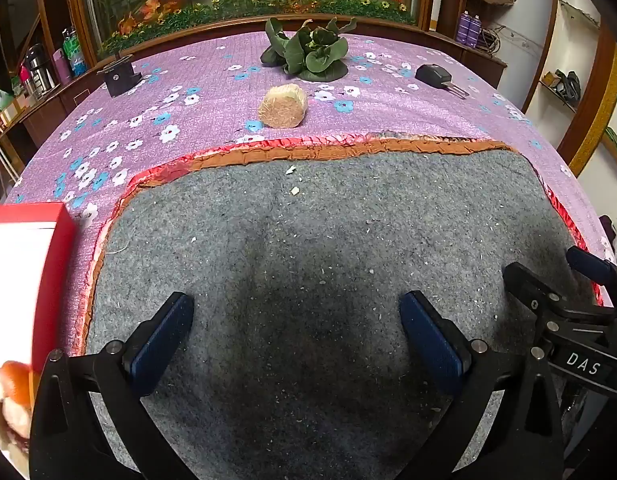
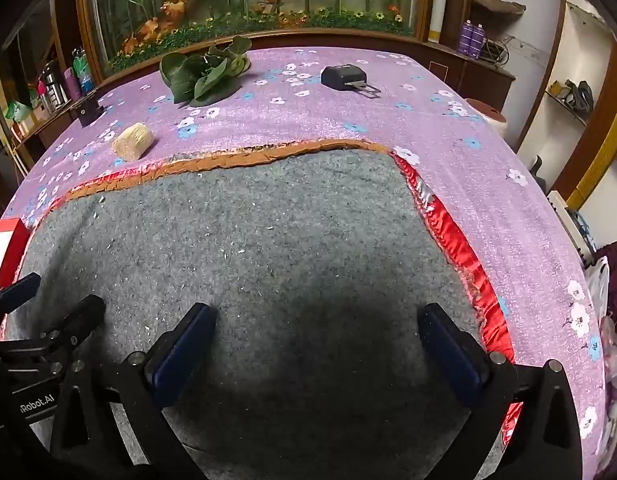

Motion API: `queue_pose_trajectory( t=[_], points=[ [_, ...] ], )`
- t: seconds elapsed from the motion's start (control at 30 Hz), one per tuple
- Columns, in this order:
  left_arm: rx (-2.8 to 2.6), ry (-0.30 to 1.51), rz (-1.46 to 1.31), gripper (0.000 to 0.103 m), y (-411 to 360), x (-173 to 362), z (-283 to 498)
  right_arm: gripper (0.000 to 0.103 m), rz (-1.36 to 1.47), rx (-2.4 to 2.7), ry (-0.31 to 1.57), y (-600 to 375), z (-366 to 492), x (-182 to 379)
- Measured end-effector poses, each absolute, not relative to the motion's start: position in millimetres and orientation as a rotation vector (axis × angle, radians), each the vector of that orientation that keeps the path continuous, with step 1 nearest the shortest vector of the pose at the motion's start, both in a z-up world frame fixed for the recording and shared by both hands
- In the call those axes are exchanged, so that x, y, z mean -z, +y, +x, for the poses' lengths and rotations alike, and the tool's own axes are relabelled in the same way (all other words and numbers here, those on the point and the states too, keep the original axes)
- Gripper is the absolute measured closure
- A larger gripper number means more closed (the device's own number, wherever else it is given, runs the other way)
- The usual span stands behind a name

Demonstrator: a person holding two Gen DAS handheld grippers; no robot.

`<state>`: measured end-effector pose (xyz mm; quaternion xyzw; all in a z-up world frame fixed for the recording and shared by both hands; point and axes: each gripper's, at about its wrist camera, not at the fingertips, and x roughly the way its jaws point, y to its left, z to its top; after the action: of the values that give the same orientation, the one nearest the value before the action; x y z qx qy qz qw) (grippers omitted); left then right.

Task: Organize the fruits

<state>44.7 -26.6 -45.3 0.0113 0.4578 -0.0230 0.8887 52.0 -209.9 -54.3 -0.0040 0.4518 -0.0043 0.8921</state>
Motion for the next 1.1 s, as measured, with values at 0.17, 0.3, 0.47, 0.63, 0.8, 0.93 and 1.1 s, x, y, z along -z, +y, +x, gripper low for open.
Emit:
queue_pose_trajectory(
  t=[0.17,0.3,0.47,0.63,0.8,0.93,1.1],
  points=[
    [0.048,0.951,0.023,0.0,-27.2,45.1,45.2,0.0,-0.009,0.009,0.938,-209.7,52.1,54.2],
    [0.049,0.951,0.023,0.0,-27.7,44.9,45.3,0.0,-0.009,0.009,0.938,-209.4,52.3,54.2],
    [0.049,0.95,0.023,0.0,-28.3,44.7,45.4,0.0,-0.008,0.009,0.938,-209.5,52.5,54.4],
    [0.049,0.95,0.023,0.0,-28.6,44.7,45.7,0.0,-0.008,0.009,0.938,-209.3,52.5,54.5],
    [0.049,0.95,0.023,0.0,-29.2,44.1,45.4,0.0,-0.009,0.009,0.938,-209.2,52.6,54.5],
    [0.049,0.95,0.023,0.0,-29.4,44.3,45.7,0.0,-0.009,0.009,0.938,-209.2,52.6,54.5],
    [0.049,0.95,0.022,0.0,-29.7,43.8,45.5,0.0,-0.009,0.009,0.937,-209.0,53.3,54.7]
  ],
)
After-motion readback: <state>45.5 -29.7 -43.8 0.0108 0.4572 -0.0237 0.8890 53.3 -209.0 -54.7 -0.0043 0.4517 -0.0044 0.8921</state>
